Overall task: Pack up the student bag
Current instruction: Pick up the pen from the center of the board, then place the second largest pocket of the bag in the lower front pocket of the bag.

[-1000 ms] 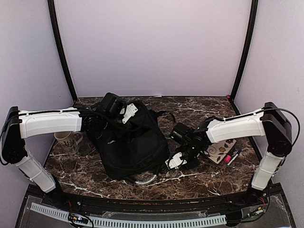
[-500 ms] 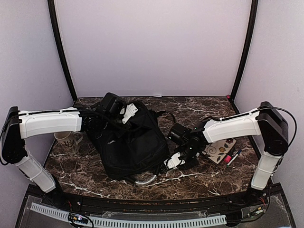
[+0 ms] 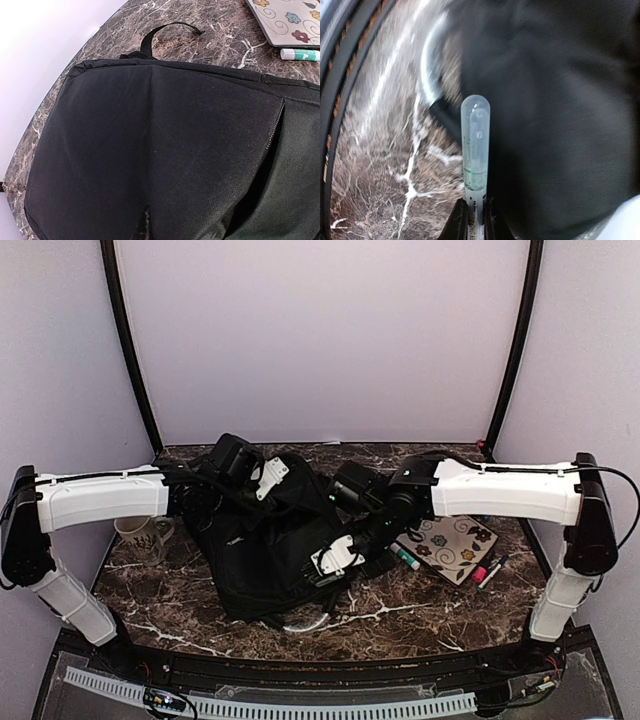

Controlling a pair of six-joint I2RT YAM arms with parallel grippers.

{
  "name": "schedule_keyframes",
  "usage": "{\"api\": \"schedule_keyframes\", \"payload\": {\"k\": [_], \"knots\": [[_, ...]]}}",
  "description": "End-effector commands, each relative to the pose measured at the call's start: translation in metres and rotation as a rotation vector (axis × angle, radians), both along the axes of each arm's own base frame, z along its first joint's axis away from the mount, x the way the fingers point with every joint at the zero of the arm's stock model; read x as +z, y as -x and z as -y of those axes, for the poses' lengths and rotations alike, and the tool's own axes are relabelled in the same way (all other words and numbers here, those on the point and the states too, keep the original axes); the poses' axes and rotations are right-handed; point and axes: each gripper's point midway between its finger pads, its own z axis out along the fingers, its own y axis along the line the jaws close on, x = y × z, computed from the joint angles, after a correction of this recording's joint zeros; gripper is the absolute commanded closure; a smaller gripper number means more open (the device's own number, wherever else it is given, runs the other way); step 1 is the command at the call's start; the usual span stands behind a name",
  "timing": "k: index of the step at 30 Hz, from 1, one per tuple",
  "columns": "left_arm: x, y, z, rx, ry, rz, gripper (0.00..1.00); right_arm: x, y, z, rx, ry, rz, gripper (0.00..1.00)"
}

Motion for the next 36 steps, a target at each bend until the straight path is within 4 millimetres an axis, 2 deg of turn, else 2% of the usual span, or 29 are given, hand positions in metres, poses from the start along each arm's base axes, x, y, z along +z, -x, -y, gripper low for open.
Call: {"api": "schedule_keyframes", "payload": {"k": [1, 4, 7, 12, 16, 22, 27, 36], "knots": [[0.067, 0.002, 0.019, -0.050, 0.222, 0.082, 1.00, 0.059, 0.010, -0.036, 0.004, -0.155, -0.006, 0.90], [0.069, 0.003, 0.019, -0.059, 0.238, 0.079, 1.00, 0.080, 0.006, -0.068, 0.029, -0.234, 0.066, 0.90], [0.073, 0.004, 0.018, -0.068, 0.250, 0.081, 1.00, 0.088, 0.002, -0.093, 0.082, -0.265, 0.157, 0.90], [0.079, 0.004, 0.015, -0.074, 0.272, 0.083, 1.00, 0.081, -0.007, -0.131, 0.146, -0.290, 0.239, 0.90], [0.082, 0.003, 0.012, -0.069, 0.278, 0.087, 1.00, 0.067, -0.027, -0.152, 0.138, -0.301, 0.325, 0.91], [0.085, 0.001, 0.008, -0.067, 0.297, 0.079, 1.00, 0.049, -0.068, -0.169, 0.037, -0.316, 0.509, 0.92], [0.086, 0.001, 0.009, -0.069, 0.312, 0.070, 1.00, 0.051, -0.101, -0.173, -0.078, -0.360, 0.616, 0.91], [0.084, 0.003, 0.012, -0.085, 0.326, 0.052, 1.00, 0.032, -0.129, -0.177, -0.168, -0.383, 0.745, 0.91]]}}
